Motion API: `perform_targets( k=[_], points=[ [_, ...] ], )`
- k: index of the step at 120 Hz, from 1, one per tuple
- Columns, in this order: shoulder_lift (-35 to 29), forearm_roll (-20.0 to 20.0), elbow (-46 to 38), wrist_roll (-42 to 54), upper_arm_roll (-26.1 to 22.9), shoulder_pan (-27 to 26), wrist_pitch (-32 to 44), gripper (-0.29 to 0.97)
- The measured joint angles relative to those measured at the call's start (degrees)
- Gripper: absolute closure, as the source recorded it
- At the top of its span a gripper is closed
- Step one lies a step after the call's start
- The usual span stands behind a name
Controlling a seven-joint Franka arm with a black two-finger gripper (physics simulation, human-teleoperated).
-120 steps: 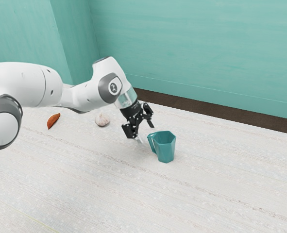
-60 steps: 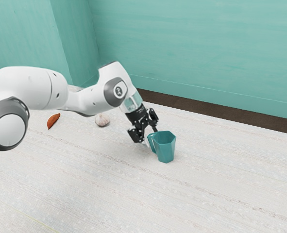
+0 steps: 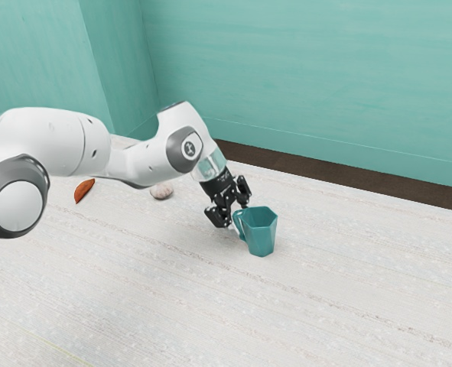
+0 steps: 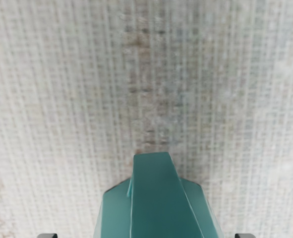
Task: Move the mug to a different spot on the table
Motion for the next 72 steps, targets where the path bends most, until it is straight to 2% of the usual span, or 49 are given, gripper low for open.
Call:
perform_targets(
  k=[22, 42, 72],
  points=[
    [0.4, 0.0, 0.0, 0.0, 0.1, 0.0, 0.2, 0.36],
    [0.4, 0.1, 0.0, 0.0, 0.2, 0.0, 0.2, 0.57],
    [-1.9, 0.6, -0.2, 0.6, 0.3, 1.1, -0.4, 0.66]
  ],
)
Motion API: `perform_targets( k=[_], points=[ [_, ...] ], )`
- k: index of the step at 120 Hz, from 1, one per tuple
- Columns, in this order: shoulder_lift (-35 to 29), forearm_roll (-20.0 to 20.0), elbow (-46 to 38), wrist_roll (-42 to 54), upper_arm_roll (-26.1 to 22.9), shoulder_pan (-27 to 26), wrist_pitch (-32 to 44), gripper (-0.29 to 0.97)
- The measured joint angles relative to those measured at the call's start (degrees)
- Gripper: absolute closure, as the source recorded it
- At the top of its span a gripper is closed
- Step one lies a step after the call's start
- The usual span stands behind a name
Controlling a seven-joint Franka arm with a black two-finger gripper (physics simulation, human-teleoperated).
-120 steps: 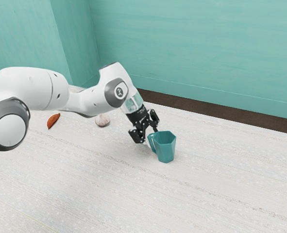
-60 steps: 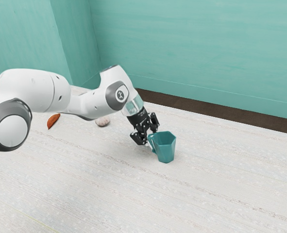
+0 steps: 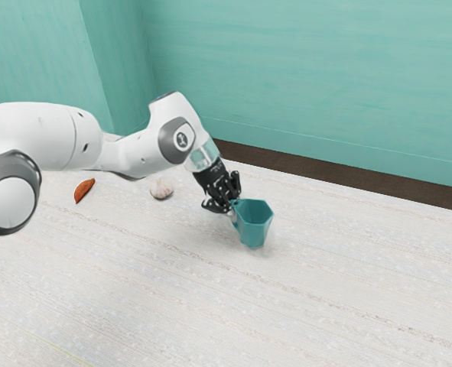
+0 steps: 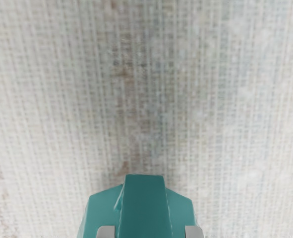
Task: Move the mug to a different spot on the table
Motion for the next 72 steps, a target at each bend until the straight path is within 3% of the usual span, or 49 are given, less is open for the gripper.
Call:
perform_targets(
  k=[16, 45, 72],
  points=[
    [-5.1, -1.0, -4.6, 0.3, -0.1, 1.8, -0.8, 0.71],
    [-15.3, -9.3, -19.7, 3.6, 0.1, 4.5, -1.3, 0.75],
    [-17.2, -13.2, -25.7, 7.2, 1.5, 6.4, -0.5, 0.78]
  ],
)
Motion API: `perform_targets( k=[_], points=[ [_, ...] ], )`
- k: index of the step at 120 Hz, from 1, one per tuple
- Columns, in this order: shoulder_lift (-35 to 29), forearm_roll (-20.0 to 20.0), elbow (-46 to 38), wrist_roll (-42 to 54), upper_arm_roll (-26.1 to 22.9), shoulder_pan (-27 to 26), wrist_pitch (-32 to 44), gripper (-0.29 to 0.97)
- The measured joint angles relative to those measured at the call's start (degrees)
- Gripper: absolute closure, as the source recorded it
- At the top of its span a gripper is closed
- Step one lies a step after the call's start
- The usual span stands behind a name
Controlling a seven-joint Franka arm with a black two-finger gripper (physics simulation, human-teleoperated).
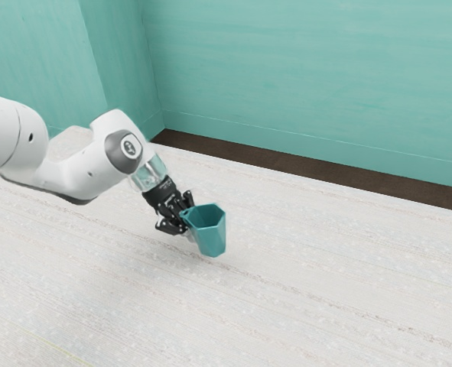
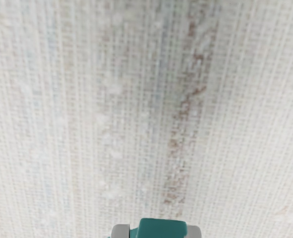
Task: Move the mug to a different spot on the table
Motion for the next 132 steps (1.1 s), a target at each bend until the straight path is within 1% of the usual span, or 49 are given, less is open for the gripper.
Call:
perform_targets(
  k=[52, 96, 98, 119, 132],
  points=[
    [-1.2, -0.7, -3.8, 4.6, 2.7, 0.7, 0.4, 0.79],
    [1.9, -1.4, -3.5, 7.9, 4.4, 1.1, 1.1, 0.79],
    [1.9, -1.4, -3.4, 8.0, 4.4, 1.1, 1.2, 0.77],
    [2.4, -2.1, -3.0, 9.8, 4.4, 1.5, 1.7, 0.39],
    [2.6, -2.3, -3.0, 10.7, 4.4, 1.5, 1.9, 0.23]
  ],
)
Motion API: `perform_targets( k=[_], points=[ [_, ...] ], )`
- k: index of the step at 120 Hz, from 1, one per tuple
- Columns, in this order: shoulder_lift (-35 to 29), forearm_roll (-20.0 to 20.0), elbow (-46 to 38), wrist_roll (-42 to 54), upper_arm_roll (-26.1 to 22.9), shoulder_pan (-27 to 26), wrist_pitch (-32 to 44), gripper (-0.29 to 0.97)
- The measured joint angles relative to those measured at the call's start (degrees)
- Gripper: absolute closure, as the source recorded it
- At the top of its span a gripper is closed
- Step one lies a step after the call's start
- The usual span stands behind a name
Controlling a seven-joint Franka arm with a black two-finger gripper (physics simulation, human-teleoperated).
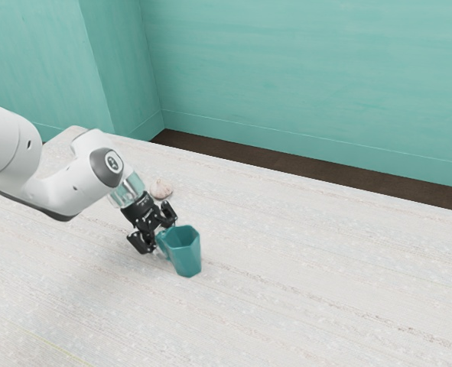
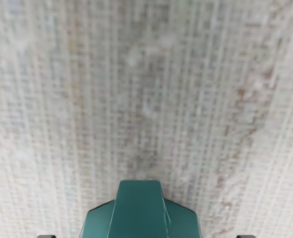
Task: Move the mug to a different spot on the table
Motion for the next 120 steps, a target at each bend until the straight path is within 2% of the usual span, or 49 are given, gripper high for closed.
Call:
perform_targets(
  k=[20, 46, 54, 83, 97, 107, 120],
  points=[
    [0.1, 0.1, 0.0, 1.3, 0.0, 1.5, 0.1, 0.11],
    [-1.3, 1.2, 2.5, 3.4, 0.6, 5.2, -0.2, 0.04],
    [-3.9, 4.3, 3.5, 3.9, 0.8, 5.3, -1.4, 0.03],
    [-17.6, 20.7, 8.1, 9.4, -0.1, 4.0, -12.4, 0.01],
    [-20.3, 27.4, 12.6, 14.9, 0.3, -1.5, -17.2, 0.0],
    [-21.8, 29.5, 16.2, 18.6, 2.4, -7.7, -21.6, 0.0],
    [-22.3, 31.6, 20.6, 24.8, 2.8, -13.7, -26.7, 0.0]
  ],
)
